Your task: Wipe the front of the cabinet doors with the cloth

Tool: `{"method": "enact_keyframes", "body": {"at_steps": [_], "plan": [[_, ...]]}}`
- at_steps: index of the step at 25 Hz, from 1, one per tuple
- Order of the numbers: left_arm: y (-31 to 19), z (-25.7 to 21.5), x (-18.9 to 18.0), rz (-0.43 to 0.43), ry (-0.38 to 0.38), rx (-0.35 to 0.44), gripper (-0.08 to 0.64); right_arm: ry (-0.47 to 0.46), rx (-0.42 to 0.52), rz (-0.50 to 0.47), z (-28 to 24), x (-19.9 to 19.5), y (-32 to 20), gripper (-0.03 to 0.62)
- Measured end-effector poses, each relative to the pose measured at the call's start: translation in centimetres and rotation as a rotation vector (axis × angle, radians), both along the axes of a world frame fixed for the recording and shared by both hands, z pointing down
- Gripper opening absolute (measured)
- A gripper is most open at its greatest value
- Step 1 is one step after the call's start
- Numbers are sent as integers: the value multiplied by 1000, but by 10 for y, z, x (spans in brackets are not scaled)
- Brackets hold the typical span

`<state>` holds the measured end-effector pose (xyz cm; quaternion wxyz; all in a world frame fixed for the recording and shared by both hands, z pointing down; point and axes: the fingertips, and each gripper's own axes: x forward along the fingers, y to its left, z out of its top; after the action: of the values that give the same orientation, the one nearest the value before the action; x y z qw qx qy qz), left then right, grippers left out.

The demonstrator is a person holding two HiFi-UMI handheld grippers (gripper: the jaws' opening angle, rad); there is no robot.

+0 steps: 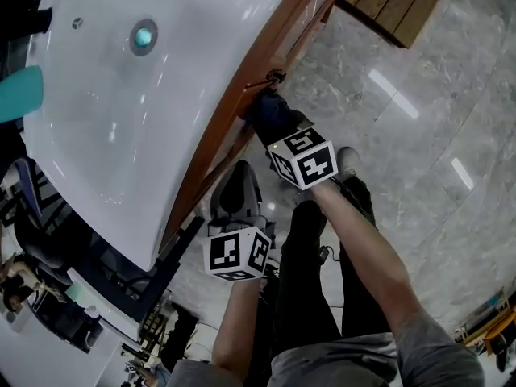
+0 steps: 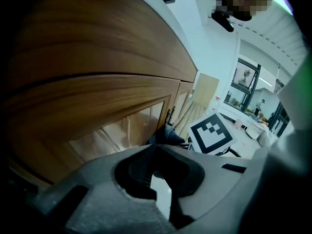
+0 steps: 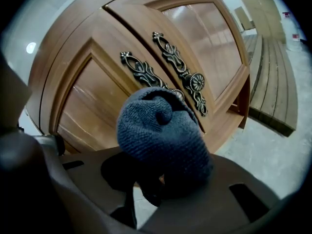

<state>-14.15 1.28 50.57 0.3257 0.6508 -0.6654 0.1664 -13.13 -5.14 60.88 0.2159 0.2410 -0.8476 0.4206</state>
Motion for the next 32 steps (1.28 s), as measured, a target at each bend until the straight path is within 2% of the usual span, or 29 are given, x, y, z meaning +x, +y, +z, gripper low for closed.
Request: {"method": "enact_keyframes", "body": {"at_steps": [9,20,26,32], "plan": [[8,16,-7,6,-1,-20,7,71,1,0,33,8,-10,89],[10,38,-5,0,2,-26,6,65,10,-5,56,14,-13,89],[10,46,1,-3,6,-28,8,95,-17,-14,78,25,-13,87],[17,38,4,-16,12,-20,8,82,-31,1,68,41,-5,87]]}}
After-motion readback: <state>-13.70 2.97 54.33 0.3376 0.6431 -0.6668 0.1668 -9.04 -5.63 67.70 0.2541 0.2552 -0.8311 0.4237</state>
